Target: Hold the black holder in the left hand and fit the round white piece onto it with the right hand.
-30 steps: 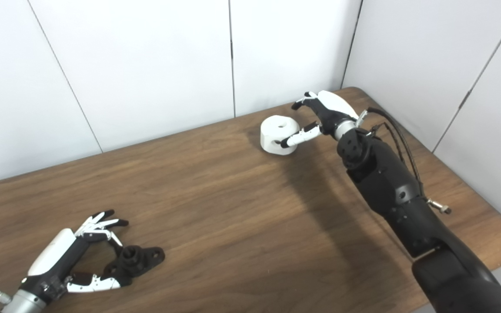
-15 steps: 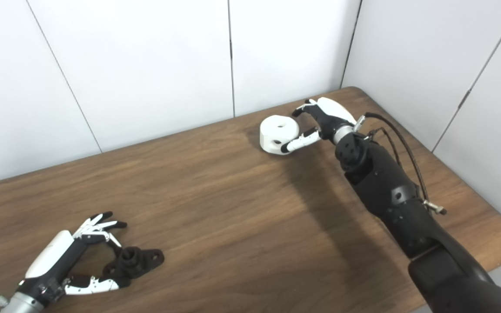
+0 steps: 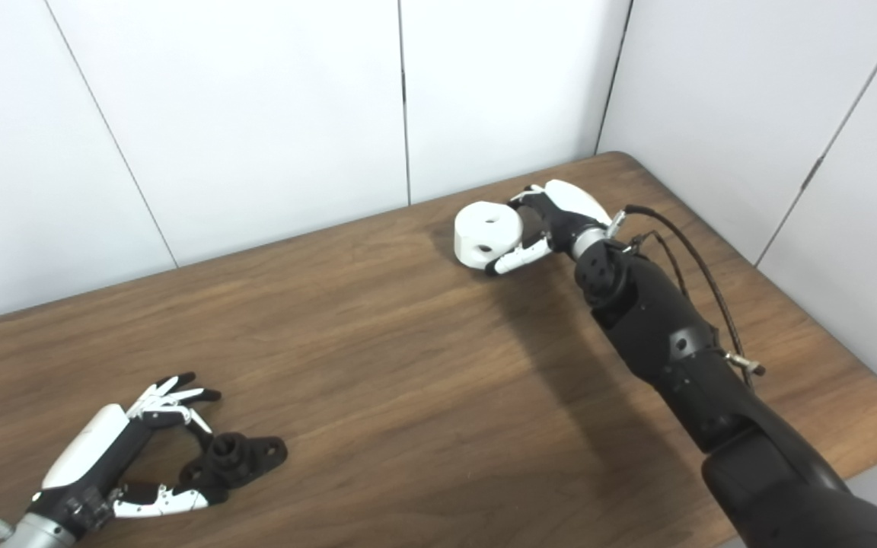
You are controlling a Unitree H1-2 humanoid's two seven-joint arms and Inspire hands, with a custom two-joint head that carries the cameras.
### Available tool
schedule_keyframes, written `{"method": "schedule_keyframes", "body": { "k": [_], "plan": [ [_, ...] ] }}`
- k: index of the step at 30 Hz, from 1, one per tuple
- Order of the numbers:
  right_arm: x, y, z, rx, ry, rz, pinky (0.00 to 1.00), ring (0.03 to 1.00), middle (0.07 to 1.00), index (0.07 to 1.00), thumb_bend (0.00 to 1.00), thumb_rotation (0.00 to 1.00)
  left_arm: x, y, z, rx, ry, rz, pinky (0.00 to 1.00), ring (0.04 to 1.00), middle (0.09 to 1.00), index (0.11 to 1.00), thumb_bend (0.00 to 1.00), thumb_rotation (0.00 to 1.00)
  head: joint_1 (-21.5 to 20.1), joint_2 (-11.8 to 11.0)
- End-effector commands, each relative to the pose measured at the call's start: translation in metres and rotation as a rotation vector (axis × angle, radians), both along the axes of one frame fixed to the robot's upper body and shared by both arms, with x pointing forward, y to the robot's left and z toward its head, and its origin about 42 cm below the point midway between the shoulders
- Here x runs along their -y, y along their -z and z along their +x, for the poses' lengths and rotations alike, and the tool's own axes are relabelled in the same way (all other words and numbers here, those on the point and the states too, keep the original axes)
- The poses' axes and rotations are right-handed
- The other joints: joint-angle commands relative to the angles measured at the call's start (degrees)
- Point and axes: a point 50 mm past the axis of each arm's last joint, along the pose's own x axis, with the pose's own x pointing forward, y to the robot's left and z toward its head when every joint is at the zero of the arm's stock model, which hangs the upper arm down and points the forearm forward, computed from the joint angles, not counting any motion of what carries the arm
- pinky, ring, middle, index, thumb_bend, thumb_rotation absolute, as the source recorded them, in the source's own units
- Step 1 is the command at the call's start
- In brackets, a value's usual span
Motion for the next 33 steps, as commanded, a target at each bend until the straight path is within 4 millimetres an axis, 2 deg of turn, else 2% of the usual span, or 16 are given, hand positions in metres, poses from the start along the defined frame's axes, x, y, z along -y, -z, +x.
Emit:
{"method": "schedule_keyframes", "body": {
  "k": [1, 10, 11, 12, 13, 15, 33],
  "plan": [
    [0.003, -0.032, 0.011, 0.135, -0.016, -0.035, 0.84, 0.969, 0.950, 0.766, 0.91, 0.37, -0.006, 0.005, -0.005, -0.038, 0.014, 0.055, 1.00, 0.977, 0.838, 0.483, 0.52, 0.04, 0.1, 0.1],
    [-0.001, -0.026, 0.015, 0.299, 0.023, 0.024, 0.85, 0.972, 0.863, 0.610, 0.82, 0.28, -0.007, 0.004, -0.007, -0.043, 0.007, 0.059, 1.00, 0.978, 0.834, 0.483, 0.52, 0.04, 0.1, 0.2],
    [0.000, -0.026, 0.015, 0.318, 0.027, 0.025, 0.85, 0.963, 0.845, 0.542, 0.67, 0.21, -0.007, 0.004, -0.008, -0.043, 0.005, 0.062, 1.00, 0.978, 0.835, 0.483, 0.52, 0.04, 0.1, 0.2],
    [-0.001, -0.027, 0.016, 0.334, 0.031, 0.022, 0.85, 0.963, 0.844, 0.531, 0.64, 0.20, -0.007, 0.004, -0.008, -0.041, 0.004, 0.065, 1.00, 0.978, 0.835, 0.483, 0.52, 0.04, 0.1, 0.2],
    [-0.001, -0.027, 0.016, 0.345, 0.033, 0.020, 0.85, 0.960, 0.833, 0.506, 0.57, 0.17, -0.007, 0.004, -0.008, -0.040, 0.003, 0.066, 1.00, 0.976, 0.834, 0.483, 0.52, 0.04, 0.1, 0.2],
    [-0.003, -0.030, 0.016, 0.350, 0.038, 0.013, 0.85, 0.959, 0.823, 0.492, 0.53, 0.16, -0.007, 0.003, -0.008, -0.038, 0.002, 0.060, 1.00, 0.975, 0.833, 0.483, 0.52, 0.04, 0.1, 0.2],
    [-0.003, -0.053, 0.010, 0.353, 0.012, -0.044, 0.81, 0.926, 0.806, 0.486, 0.52, 0.16, -0.008, 0.001, -0.003, -0.031, -0.005, 0.055, 1.00, 0.977, 0.835, 0.483, 0.52, 0.04, 0.0, 0.9]
  ]
}}
